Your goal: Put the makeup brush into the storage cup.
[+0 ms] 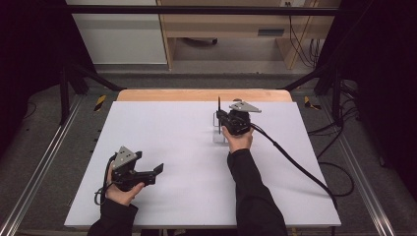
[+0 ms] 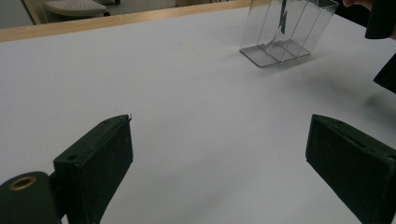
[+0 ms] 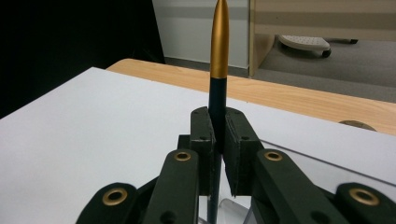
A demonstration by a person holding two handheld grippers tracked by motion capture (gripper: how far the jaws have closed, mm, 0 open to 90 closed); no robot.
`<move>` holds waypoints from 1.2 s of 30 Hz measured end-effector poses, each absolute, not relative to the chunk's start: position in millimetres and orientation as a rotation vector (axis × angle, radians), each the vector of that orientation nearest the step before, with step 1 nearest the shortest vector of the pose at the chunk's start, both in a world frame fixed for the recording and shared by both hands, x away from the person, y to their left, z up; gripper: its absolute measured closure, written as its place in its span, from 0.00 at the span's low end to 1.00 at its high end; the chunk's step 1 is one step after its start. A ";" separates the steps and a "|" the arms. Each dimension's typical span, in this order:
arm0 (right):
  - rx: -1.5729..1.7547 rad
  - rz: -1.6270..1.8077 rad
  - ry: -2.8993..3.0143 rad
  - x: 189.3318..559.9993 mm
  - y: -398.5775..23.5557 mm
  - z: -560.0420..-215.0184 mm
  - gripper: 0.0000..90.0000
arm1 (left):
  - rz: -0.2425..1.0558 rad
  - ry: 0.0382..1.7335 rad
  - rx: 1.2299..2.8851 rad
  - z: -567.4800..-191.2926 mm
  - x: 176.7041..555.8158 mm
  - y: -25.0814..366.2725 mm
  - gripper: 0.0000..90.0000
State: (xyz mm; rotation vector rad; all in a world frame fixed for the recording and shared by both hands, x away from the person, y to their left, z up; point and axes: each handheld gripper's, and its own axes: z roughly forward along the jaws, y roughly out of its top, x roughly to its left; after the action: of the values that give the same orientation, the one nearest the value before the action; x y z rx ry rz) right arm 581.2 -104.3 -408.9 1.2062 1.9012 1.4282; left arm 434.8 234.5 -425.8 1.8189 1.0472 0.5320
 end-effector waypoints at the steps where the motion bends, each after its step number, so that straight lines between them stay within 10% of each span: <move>1: 1.208 1.423 1.904 581.0 -103.8 -409.6 0.93 | 0.531 1.047 1.819 -425.8 434.8 234.5 0.07; 18: 1.207 1.370 1.936 571.6 -108.4 -416.2 0.86 | 0.532 1.054 1.820 -426.9 435.4 234.7 0.08; 36: 1.123 1.488 2.031 523.9 -130.0 -397.8 0.47 | 0.540 1.052 1.822 -426.6 434.9 234.2 0.07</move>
State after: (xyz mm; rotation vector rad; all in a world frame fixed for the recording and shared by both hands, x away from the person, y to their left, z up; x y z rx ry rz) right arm 523.9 -130.0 -397.8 1.1235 2.0312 1.4880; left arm 434.9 234.2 -426.6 1.8217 1.0516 0.5395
